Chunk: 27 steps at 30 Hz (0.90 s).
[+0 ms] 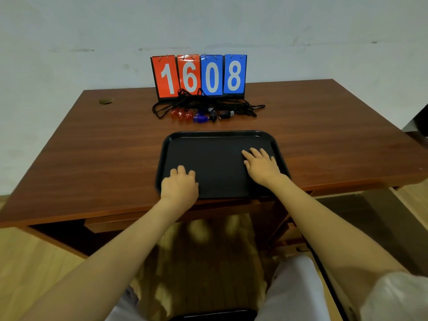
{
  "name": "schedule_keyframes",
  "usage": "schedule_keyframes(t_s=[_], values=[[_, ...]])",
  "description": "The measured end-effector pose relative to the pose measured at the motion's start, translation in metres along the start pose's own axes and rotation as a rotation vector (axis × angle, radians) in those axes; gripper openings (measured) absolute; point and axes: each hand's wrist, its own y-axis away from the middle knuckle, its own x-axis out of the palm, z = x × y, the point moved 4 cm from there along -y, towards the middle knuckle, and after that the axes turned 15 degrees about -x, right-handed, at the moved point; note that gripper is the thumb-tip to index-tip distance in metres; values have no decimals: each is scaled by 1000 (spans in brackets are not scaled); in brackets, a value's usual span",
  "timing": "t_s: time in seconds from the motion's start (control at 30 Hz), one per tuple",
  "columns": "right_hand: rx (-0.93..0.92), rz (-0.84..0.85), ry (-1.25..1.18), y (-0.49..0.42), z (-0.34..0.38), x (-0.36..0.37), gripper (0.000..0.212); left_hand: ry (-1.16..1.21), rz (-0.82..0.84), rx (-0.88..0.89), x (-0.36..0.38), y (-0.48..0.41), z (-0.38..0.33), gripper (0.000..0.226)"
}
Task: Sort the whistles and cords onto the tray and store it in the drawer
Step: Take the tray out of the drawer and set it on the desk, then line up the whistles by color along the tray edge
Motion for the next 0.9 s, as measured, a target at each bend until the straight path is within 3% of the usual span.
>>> schedule_keyframes(t_s=[0.17,0.53,0.9], values=[[-66,-157,51,6,15,6,43,106,-16,-19,14,-23,14,47],[-138,-24,-40,-21,13,6,49,122,-41,-90,13,-35,17,41],[-144,-108,-41,-31,16,9,47,70,5,-99,13,-54,16,41]])
